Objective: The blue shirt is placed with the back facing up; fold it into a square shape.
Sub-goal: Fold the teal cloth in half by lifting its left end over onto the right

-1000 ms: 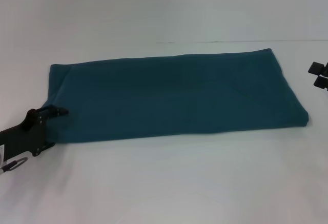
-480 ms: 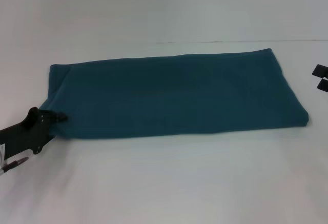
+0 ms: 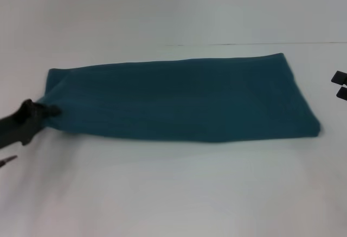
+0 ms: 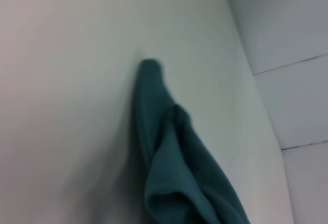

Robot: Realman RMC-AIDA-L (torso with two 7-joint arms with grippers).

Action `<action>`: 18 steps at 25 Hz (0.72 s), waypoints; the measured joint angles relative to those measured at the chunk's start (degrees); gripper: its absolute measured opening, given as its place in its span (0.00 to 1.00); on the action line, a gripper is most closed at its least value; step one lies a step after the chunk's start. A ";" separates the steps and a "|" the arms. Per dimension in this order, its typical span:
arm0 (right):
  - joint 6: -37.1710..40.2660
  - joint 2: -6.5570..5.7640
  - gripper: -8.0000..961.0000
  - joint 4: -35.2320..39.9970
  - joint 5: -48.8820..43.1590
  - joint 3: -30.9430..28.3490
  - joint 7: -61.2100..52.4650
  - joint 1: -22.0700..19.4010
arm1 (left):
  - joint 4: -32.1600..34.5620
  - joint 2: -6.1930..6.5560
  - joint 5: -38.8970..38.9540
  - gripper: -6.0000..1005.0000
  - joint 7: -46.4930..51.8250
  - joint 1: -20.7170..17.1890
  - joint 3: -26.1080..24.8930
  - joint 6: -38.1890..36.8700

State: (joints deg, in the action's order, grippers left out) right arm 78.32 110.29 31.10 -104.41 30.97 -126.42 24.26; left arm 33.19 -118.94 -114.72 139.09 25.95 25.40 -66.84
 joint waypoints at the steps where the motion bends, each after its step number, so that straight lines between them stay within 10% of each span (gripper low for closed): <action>1: -0.05 0.01 0.70 -0.01 0.00 -0.01 -0.14 0.01 | 1.09 0.09 -0.45 0.03 -0.52 -0.01 0.10 -0.02; 18: -1.26 0.24 0.70 -0.08 -0.40 -0.07 -0.60 0.55 | 9.07 2.29 -14.58 0.03 4.94 -0.64 -4.86 0.84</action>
State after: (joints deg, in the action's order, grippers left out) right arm 77.06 110.52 31.02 -104.81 30.90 -127.02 24.81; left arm 42.25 -116.65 -129.29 144.03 25.31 20.54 -66.01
